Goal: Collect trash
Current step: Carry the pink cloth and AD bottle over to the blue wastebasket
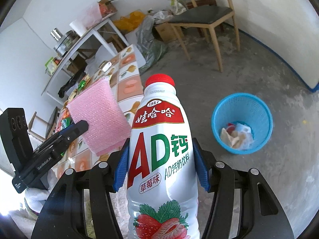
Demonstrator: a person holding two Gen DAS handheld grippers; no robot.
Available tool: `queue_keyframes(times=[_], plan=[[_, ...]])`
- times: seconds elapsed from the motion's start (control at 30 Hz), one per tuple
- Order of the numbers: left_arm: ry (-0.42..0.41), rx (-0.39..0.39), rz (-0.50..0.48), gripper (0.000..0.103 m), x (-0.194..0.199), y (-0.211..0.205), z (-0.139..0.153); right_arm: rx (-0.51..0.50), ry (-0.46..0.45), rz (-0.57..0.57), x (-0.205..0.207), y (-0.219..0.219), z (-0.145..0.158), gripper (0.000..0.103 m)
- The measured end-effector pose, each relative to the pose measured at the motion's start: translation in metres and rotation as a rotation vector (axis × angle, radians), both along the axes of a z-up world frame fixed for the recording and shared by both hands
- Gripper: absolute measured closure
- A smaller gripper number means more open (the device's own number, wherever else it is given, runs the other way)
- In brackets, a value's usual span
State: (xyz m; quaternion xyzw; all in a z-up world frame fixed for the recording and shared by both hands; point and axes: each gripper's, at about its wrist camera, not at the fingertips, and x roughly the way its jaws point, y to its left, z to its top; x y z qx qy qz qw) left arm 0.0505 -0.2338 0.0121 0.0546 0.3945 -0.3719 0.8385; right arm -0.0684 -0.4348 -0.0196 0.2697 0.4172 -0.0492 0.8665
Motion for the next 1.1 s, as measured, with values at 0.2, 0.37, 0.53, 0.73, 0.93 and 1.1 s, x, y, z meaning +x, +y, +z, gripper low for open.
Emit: queue_keyframes(times=[0.2,0.37,0.53,0.73,0.93,1.1], plan=[[-0.005,0.023,-0.011,0.076,0.0,-0.015,-0.004,0.021,0.006,-0.019,-0.004,-0.011,-0.006,0.048],[-0.011,0.042,-0.017,0.076,0.002,-0.024,-0.009,0.035,0.009,-0.031,-0.005,-0.019,-0.009,0.048],[-0.017,0.057,-0.023,0.076,0.001,-0.031,-0.012,0.045,0.017,-0.04,-0.006,-0.024,-0.013,0.048],[-0.016,0.07,-0.025,0.076,0.004,-0.036,-0.017,0.058,0.028,-0.05,-0.006,-0.028,-0.016,0.048],[-0.01,0.08,-0.029,0.076,0.004,-0.04,-0.021,0.067,0.035,-0.054,-0.005,-0.03,-0.018,0.048],[-0.001,0.081,-0.035,0.076,0.006,-0.042,-0.023,0.072,0.039,-0.069,-0.006,-0.034,-0.02,0.048]])
